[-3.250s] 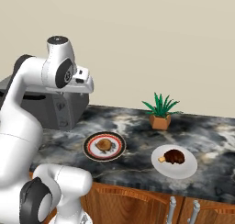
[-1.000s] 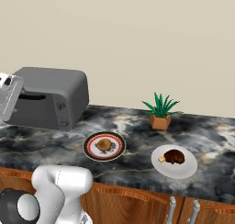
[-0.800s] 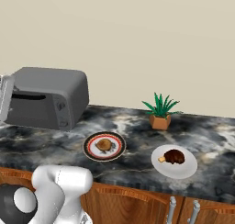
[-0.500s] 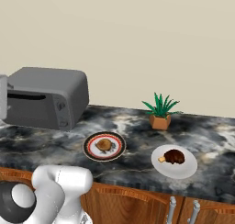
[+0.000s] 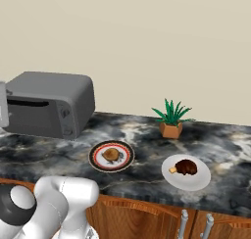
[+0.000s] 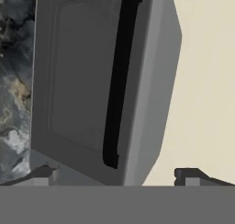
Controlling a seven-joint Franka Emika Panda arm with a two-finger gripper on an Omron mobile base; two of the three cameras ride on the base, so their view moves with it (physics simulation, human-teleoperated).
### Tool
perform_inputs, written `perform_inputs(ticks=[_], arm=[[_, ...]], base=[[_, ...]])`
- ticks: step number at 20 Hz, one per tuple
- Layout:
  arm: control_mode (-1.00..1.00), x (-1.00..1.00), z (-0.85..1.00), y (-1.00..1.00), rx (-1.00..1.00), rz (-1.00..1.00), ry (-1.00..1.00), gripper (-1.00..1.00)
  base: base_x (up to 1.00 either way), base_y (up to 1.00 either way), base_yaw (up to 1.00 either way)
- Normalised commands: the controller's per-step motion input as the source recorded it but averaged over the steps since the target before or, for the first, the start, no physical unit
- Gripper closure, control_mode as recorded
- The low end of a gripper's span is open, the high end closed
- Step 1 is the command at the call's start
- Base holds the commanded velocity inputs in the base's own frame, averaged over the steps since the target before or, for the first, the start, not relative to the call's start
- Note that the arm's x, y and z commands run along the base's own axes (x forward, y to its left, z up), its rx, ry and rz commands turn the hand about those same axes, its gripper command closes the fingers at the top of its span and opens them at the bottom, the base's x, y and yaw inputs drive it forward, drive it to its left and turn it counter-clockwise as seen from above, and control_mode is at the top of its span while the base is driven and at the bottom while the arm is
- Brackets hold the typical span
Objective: Open the toaster oven door. Place the bread on the top rack in the toaster oven and place the steak on the bottom rack.
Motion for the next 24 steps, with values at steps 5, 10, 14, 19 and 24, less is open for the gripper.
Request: perform_inputs(ticks=[5, 10, 14, 19, 24], arm=[[-1.00, 0.01, -0.06, 0.31, 0.00, -0.08, -0.06, -1.00], [-1.00, 0.01, -0.07, 0.09, 0.00, -0.10, -0.01, -1.00], [-1.00, -0.01, -0.08, 0.00, 0.00, -0.11, -0.01, -1.00], [-1.00, 0.04, -0.03, -0.02, 0.00, -0.05, 0.00, -1.00], [-1.00, 0.15, -0.07, -0.06, 0.00, 0.01, -0.02, -1.00]], base=[[0.00, 0.00, 0.00], [0.00, 0.00, 0.00], [0.00, 0.00, 0.00], [0.00, 0.00, 0.00], [0.00, 0.00, 0.00]])
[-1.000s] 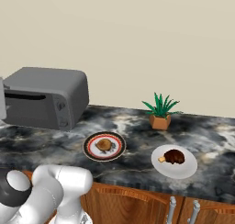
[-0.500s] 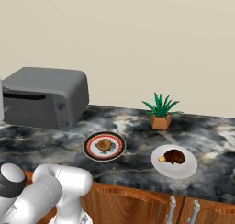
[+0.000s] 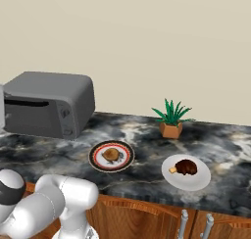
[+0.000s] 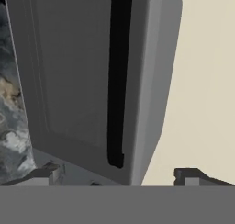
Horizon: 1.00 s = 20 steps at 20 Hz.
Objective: Open the toaster oven door. Place the bread on the top rack in the toaster oven and place the steak on the bottom rack.
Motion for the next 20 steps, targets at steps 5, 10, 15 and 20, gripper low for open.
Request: perform_inputs(ticks=[5, 10, 15, 20], arm=[[-1.00, 0.21, -0.17, -0.06, 0.00, 0.04, 0.00, -1.00], [-1.00, 0.18, -0.17, -0.05, 0.01, 0.03, 0.00, -1.00], [-1.00, 0.10, -0.07, 0.00, 0.00, 0.01, 0.00, -1.00], [-1.00, 0.14, -0.12, 0.00, 0.00, 0.00, 0.00, -1.00]], base=[[0.00, 0.00, 0.00], [0.00, 0.00, 0.00], [0.00, 0.00, 0.00], [0.00, 0.00, 0.00]])
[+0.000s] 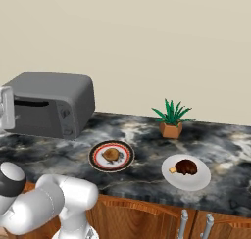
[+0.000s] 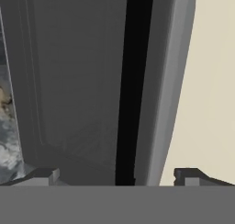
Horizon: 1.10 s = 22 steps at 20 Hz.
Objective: Open the toaster oven door. Place the bread on the top rack in the toaster oven and place the steak on the bottom rack.
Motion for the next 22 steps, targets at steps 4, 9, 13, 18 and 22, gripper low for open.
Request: perform_inputs(ticks=[4, 9, 13, 18, 22], arm=[[-1.00, 0.16, -0.07, 0.02, 0.00, 0.00, 0.00, -1.00], [-1.00, 0.19, -0.04, 0.04, 0.00, 0.00, 0.00, -1.00], [-1.00, 0.14, 0.00, 0.15, 0.00, 0.00, -0.02, -1.00], [-1.00, 0.03, -0.04, 0.14, 0.00, 0.00, -0.02, -1.00], [-1.00, 0.05, -0.07, 0.18, 0.00, 0.00, -0.04, -1.00]], base=[[0.00, 0.00, 0.00], [0.00, 0.00, 0.00], [0.00, 0.00, 0.00], [0.00, 0.00, 0.00], [0.00, 0.00, 0.00]])
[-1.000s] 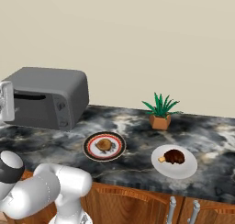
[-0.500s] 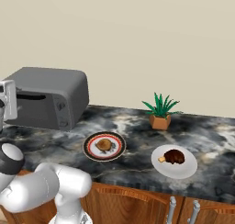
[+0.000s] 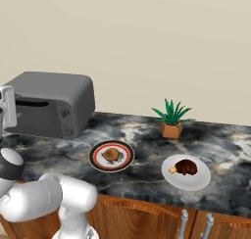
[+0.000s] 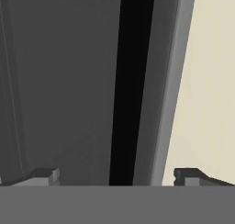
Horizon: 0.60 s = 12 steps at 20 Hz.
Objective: Open the toaster oven door. Place the bread on the top rack in the toaster oven and place the steak on the bottom rack.
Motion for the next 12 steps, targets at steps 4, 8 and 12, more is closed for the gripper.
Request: perform_inputs(ticks=[4, 8, 12], arm=[[-1.00, 0.17, 0.00, 0.15, 0.00, 0.00, -0.06, -1.00], [-1.00, 0.12, -0.05, 0.07, 0.00, 0.00, -0.07, -1.00], [-1.00, 0.06, -0.08, 0.00, 0.00, 0.00, -0.04, -1.00]], base=[[0.00, 0.00, 0.00], [0.00, 0.00, 0.00], [0.00, 0.00, 0.00]])
